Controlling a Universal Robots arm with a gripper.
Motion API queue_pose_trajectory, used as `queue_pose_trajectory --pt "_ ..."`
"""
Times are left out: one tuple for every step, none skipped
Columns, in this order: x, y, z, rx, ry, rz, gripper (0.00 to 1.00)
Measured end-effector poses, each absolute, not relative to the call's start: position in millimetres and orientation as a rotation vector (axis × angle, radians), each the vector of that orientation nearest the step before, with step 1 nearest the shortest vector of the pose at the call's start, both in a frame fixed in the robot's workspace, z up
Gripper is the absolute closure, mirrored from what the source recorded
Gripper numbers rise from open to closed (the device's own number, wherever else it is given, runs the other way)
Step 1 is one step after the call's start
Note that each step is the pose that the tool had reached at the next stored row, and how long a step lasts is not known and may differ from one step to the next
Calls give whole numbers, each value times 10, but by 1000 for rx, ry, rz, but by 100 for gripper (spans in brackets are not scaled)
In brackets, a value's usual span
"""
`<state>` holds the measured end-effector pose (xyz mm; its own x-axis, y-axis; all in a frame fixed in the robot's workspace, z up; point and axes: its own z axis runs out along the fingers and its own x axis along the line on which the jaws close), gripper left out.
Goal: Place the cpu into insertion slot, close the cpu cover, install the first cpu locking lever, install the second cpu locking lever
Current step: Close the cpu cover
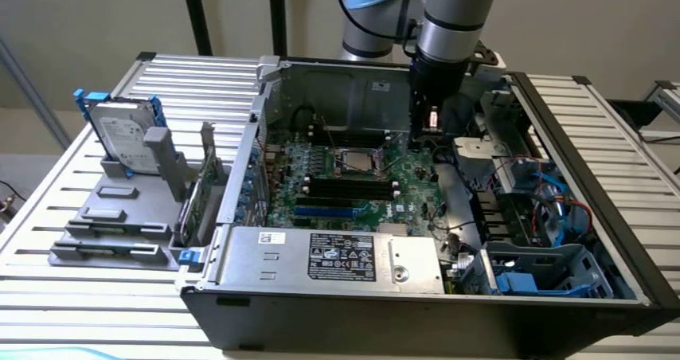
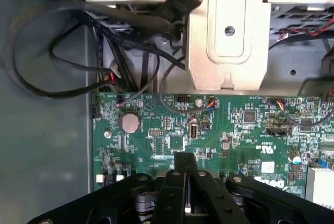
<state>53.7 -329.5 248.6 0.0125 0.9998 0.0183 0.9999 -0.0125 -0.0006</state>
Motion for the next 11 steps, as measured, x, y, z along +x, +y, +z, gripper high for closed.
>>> queue_pose_trajectory --pt "517 -3294 2485 -2223 -2196 -14 89" --pt "496 -3295 2484 -2220 -2192 -6 89" --pt "474 -3295 2484 -2216 -2188 1 89" --pt "450 -3295 2485 -2214 -2186 7 89" --pt "423 -3295 2486 -2212 -2184 12 89" --pt "397 -3295 2486 -2210 -2182 16 89" --pt "370 -3295 2487 -2208 -2180 21 89" --pt "343 -3295 2487 -2206 -2178 25 89" --pt "314 -3295 2488 -2204 -2176 29 89" --pt "285 -3295 2488 -2202 -2174 33 89" --pt "255 -3295 2489 -2201 -2173 36 89"
